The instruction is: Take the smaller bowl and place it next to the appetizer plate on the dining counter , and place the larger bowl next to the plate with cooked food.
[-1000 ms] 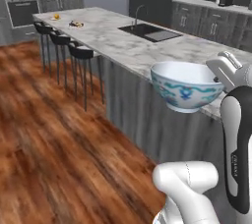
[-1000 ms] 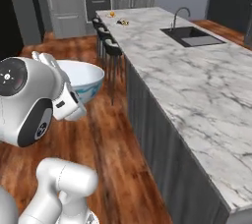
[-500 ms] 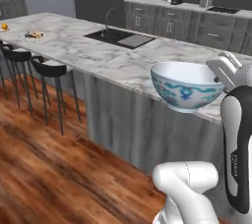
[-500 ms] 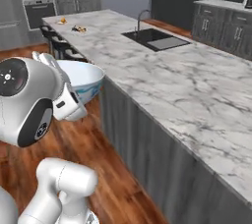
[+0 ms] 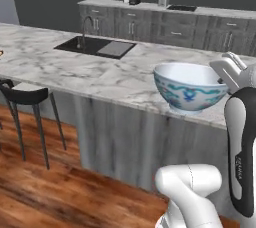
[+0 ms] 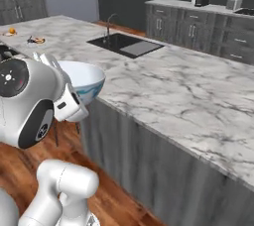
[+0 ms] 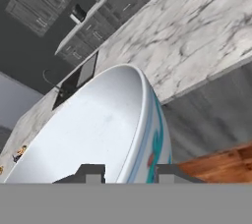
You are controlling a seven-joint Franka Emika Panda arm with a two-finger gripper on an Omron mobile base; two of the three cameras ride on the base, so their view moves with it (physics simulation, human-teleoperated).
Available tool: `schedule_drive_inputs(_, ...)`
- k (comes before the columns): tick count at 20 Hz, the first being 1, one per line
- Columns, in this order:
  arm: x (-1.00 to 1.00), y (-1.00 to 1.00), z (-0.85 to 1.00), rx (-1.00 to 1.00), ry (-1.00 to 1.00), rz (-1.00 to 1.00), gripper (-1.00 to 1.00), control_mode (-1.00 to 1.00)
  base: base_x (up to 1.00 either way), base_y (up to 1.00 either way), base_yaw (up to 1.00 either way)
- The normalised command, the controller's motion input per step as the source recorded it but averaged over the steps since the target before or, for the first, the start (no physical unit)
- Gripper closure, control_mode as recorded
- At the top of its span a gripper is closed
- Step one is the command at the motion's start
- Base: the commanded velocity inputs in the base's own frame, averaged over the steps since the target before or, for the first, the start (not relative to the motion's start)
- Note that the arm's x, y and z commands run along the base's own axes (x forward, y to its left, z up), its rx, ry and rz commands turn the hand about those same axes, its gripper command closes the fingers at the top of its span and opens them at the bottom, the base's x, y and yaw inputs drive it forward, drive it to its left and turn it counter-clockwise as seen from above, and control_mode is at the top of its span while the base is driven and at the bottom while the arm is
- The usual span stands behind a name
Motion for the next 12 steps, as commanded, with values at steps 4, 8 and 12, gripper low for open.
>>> schedule_drive_inputs(4, 0.0, 0.0, 0.0, 0.0, 0.0, 0.0, 1.0, 1.0, 0.76, 1.0, -0.22)
schedule_drive_inputs(8, 0.0, 0.0, 0.0, 0.0, 0.0, 0.0, 1.0, 1.0, 0.63, 1.0, -0.14)
schedule_drive_inputs(12, 0.0, 0.0, 0.0, 0.0, 0.0, 0.0, 1.0, 1.0, 0.7, 1.0, -0.15)
